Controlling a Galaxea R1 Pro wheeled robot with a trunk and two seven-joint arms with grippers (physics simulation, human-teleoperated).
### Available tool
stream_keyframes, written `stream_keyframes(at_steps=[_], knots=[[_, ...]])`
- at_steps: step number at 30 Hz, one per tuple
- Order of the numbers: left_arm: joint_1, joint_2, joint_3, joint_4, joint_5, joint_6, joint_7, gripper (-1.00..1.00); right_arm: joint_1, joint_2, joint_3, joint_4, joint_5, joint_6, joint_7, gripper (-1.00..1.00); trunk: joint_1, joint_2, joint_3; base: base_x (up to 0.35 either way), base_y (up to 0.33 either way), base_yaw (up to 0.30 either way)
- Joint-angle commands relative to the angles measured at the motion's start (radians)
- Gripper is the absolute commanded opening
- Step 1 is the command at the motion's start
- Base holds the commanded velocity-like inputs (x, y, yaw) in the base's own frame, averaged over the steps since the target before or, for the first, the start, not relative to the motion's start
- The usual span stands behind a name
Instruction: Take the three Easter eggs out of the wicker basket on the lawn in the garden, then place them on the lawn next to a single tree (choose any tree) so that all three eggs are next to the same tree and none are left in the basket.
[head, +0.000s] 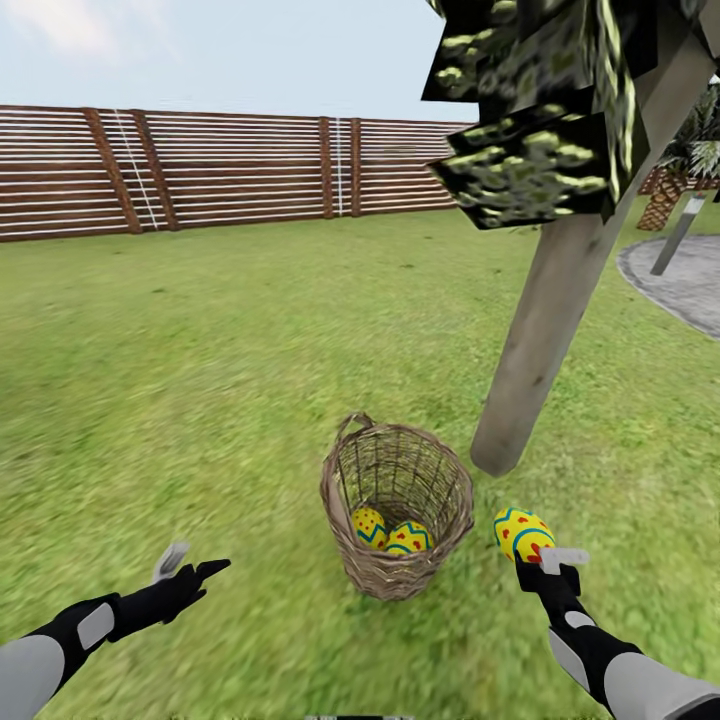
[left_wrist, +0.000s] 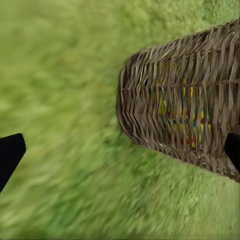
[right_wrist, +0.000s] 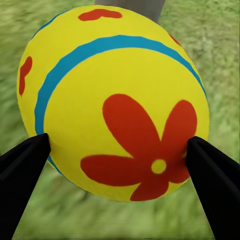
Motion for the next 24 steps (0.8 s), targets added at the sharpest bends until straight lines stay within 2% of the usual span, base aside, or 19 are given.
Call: stream_keyframes(at_steps=[1, 7, 16, 24], knots=[[0.000, 0.000, -0.004, 0.000, 0.011, 0.010, -0.001, 1.00, 0.000, 0.000, 0.009, 0.000, -0.005, -0.002, -0.005, -1.00, 0.000, -0.001, -0.005, 0.000, 0.000, 0.000], [0.000, 0.000, -0.004, 0.000, 0.011, 0.011, -0.003, 1.00, 0.000, 0.000, 0.009, 0.000, -0.006, -0.002, -0.005, -1.00, 0.003, -0.002, -0.028, 0.000, 0.000, 0.000], [0.000, -0.005, -0.004, 0.000, 0.010, 0.007, -0.003, 1.00, 0.000, -0.001, 0.008, 0.000, -0.007, -0.004, -0.007, -1.00, 0.003, -0.002, -0.028, 0.004, 0.000, 0.000], [0.000, -0.009, -0.004, 0.000, 0.011, 0.003, -0.004, 1.00, 0.000, -0.001, 0.008, 0.000, -0.009, -0.003, -0.007, -1.00, 0.003, -0.002, -0.028, 0.145, 0.000, 0.000]])
